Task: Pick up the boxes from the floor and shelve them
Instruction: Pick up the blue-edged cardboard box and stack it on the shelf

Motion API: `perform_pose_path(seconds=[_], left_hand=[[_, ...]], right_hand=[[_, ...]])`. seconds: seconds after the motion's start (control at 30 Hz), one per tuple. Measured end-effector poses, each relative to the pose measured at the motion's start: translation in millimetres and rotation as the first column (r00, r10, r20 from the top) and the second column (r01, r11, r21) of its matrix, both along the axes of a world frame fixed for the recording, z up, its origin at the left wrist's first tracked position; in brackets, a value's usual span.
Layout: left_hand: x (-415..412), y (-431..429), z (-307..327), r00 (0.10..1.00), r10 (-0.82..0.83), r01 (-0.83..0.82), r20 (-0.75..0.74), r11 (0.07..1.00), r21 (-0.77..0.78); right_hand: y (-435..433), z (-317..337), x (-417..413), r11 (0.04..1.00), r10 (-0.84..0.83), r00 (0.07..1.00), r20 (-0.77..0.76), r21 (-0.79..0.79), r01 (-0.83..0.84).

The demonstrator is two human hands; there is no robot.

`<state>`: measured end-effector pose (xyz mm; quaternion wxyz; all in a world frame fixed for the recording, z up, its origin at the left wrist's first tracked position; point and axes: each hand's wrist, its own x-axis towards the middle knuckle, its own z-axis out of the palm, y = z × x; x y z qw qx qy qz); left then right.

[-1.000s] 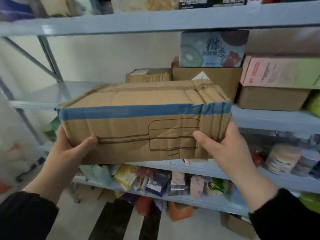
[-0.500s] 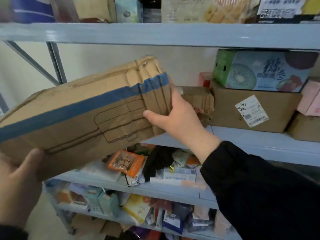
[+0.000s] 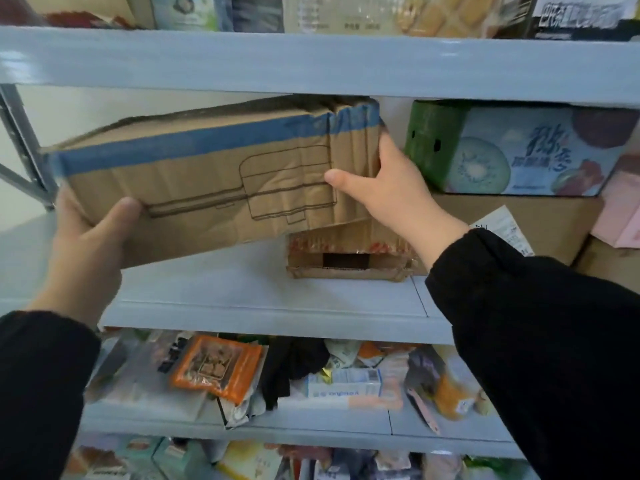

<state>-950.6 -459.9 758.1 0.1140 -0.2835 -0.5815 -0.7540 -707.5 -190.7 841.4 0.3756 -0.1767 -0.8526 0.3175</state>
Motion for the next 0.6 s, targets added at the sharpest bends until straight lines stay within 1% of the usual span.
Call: perform_pose_path(seconds=[0.07, 0.2, 0.27, 0.4, 0.53, 0.6], left_hand=[[-1, 25, 9, 1.0, -0.013, 0.012, -0.012, 0.998, -0.06], [-1, 80, 21, 0.991, -0.136, 0.134, -0.003, 0.981, -0.143], [0, 100, 25, 0.986, -0.165, 0.164, 0.008, 0.968, -0.191], [-10, 120, 29, 0.988, -0.145, 0.151, 0.045, 0.964, -0.22], [-19, 123, 26, 0.995, -0.088, 0.095, 0.039, 0.935, -0.341], [-24, 120, 23, 0.995, -0.089, 0.095, 0.032, 0.915, -0.392]], right_hand=[[19, 0, 5, 0.999, -0.052, 0.999, -0.009, 0.006, 0.052], [53, -4, 22, 0.983, -0.182, 0.983, -0.031, 0.002, 0.182], [67, -13, 27, 0.972, -0.233, 0.972, -0.032, 0.012, 0.233], [84, -30, 27, 0.948, -0.299, 0.954, -0.002, 0.114, 0.297], [87, -46, 21, 0.943, -0.318, 0.948, 0.01, 0.104, 0.316], [86, -54, 19, 0.944, -0.319, 0.948, 0.008, 0.096, 0.317]])
